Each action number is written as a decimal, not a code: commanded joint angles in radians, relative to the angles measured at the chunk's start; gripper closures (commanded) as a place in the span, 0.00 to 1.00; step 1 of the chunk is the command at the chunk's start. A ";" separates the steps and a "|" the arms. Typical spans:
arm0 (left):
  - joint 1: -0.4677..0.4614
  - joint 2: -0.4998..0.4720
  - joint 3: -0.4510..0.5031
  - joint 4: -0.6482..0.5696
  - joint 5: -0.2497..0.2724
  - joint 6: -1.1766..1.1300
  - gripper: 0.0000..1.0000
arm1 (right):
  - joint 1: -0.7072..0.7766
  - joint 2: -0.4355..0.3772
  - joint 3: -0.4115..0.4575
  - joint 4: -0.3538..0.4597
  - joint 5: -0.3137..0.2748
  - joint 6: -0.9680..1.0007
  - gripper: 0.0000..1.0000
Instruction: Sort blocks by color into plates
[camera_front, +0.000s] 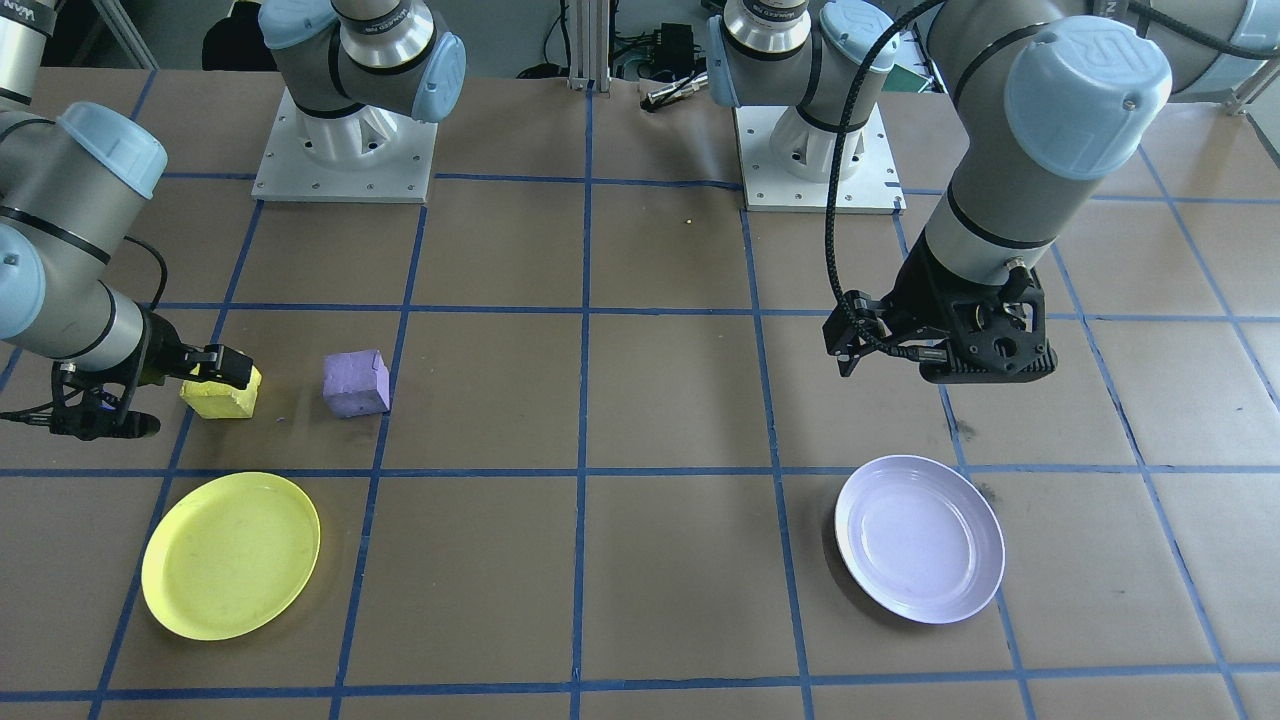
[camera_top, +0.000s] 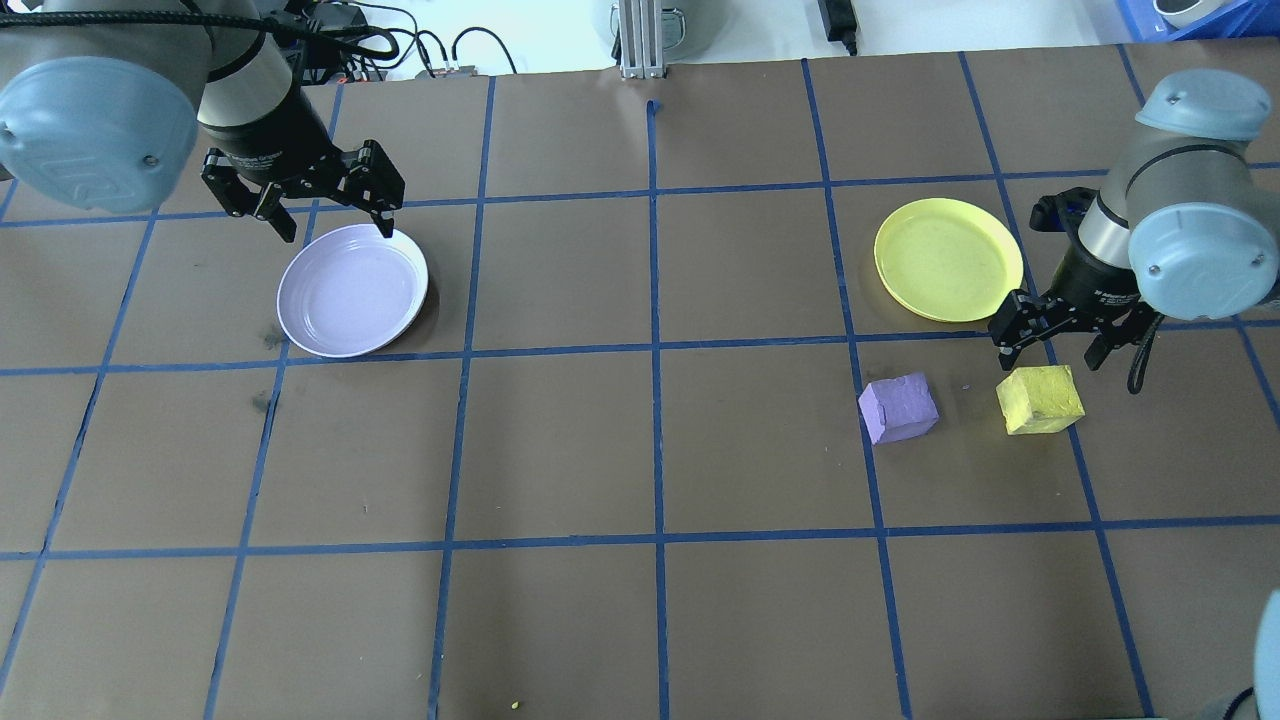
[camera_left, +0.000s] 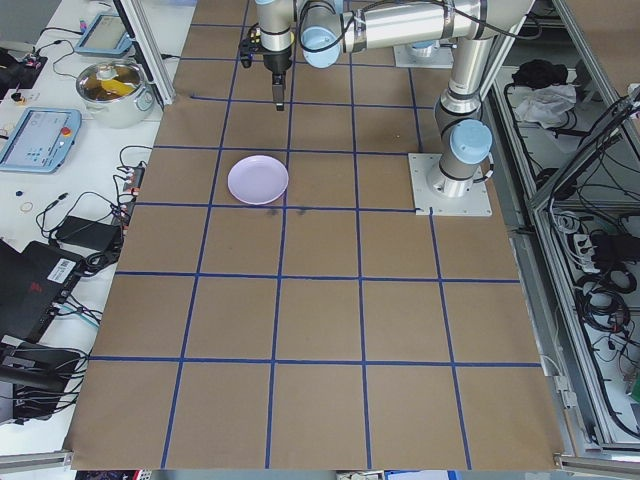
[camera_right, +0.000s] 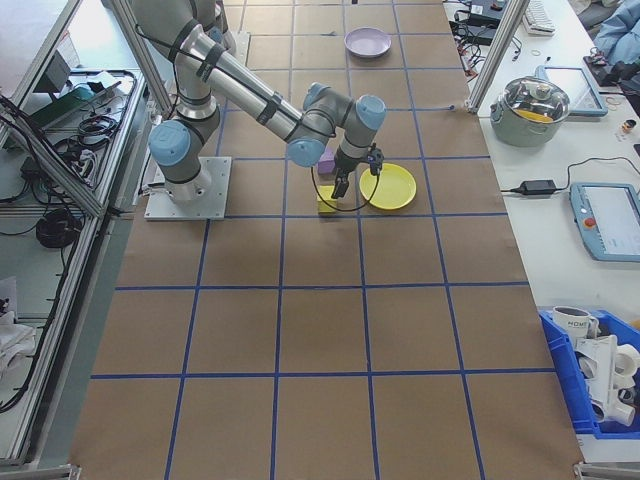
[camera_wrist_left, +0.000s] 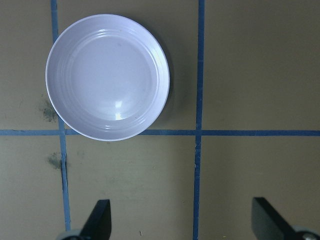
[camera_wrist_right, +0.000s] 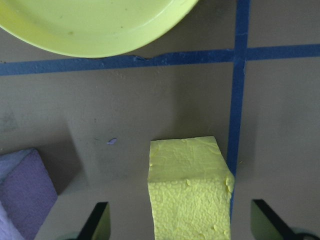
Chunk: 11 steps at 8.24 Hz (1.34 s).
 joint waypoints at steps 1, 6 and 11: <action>0.000 -0.002 -0.001 0.001 0.000 0.000 0.00 | -0.001 0.022 0.036 -0.007 -0.007 -0.001 0.00; 0.000 -0.019 -0.001 0.037 0.001 0.000 0.00 | -0.001 0.052 0.083 -0.060 -0.072 -0.037 0.43; 0.000 -0.014 -0.001 0.039 0.003 0.000 0.00 | -0.001 0.046 -0.024 -0.003 -0.020 -0.044 0.98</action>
